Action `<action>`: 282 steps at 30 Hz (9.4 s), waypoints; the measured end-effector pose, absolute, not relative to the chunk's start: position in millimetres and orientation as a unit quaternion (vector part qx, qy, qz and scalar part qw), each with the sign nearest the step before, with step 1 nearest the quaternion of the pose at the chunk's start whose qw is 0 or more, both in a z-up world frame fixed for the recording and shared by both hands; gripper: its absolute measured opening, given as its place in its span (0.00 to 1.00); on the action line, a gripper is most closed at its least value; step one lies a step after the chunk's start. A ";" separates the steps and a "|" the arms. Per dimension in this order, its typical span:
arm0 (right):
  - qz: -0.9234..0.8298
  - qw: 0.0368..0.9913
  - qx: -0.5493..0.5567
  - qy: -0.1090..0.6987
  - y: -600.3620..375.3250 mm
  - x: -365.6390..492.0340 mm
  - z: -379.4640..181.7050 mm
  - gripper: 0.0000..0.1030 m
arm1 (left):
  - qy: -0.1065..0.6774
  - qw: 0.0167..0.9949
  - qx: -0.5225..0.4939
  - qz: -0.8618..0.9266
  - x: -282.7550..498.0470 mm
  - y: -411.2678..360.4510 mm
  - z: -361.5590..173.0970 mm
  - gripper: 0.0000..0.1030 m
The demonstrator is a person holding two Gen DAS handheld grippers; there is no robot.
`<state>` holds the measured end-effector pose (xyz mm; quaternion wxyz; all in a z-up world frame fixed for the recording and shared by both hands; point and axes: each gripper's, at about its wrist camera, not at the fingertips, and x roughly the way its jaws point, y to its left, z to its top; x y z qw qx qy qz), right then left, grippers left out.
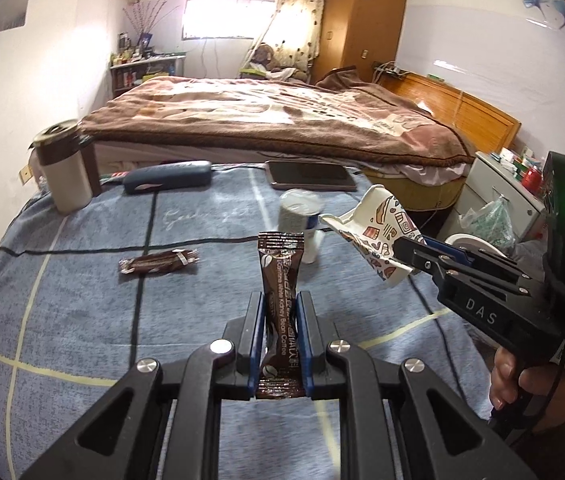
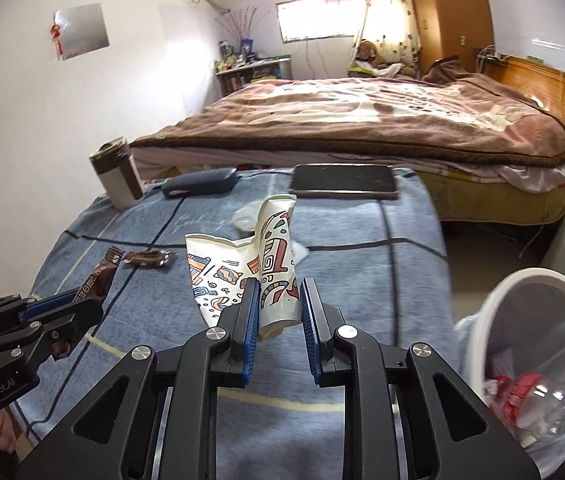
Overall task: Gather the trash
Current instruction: 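Grasp the printed paper cup with the right tool while the left tool holds the wrapper, then carry the wrapper and paper cup over the white bin and open both tools, then move both tools back over the bed toward the second wrapper and yogurt cup, then grasp the second chocolate wrapper with the left tool while the right tool grasps the white yogurt cup, then carry the wrapper and yogurt cup over the white bin and open both tools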
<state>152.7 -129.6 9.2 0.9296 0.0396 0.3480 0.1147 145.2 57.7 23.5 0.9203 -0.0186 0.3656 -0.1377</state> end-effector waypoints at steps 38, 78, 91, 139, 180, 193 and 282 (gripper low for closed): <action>-0.080 0.935 0.091 0.332 -322.9 92.1 19.1 0.22 | 0.371 0.878 0.035 -0.300 144.8 -171.7 28.2 0.16; -0.111 0.917 0.096 0.371 -361.7 85.1 0.2 0.45 | 0.391 0.868 0.048 -0.302 144.4 -219.0 7.3 0.47; -0.109 0.921 0.102 0.359 -345.7 80.2 5.3 0.46 | 0.375 0.879 0.034 -0.292 132.1 -189.6 18.3 0.47; 0.082 0.926 0.031 0.367 -162.4 151.9 5.0 0.52 | 0.352 0.932 -0.035 -0.080 161.3 79.9 19.5 0.52; 0.140 0.908 -0.011 0.394 -78.0 249.4 -30.5 0.55 | 0.436 0.889 0.012 -0.140 271.6 144.8 -56.5 0.63; 0.120 0.916 0.011 0.382 -93.1 245.3 -23.1 0.54 | 0.439 0.870 0.044 -0.219 241.7 111.6 -41.0 0.63; -0.051 0.939 0.089 0.329 -318.0 111.2 27.6 0.54 | 0.369 0.861 0.080 -0.340 157.1 -163.1 17.5 0.20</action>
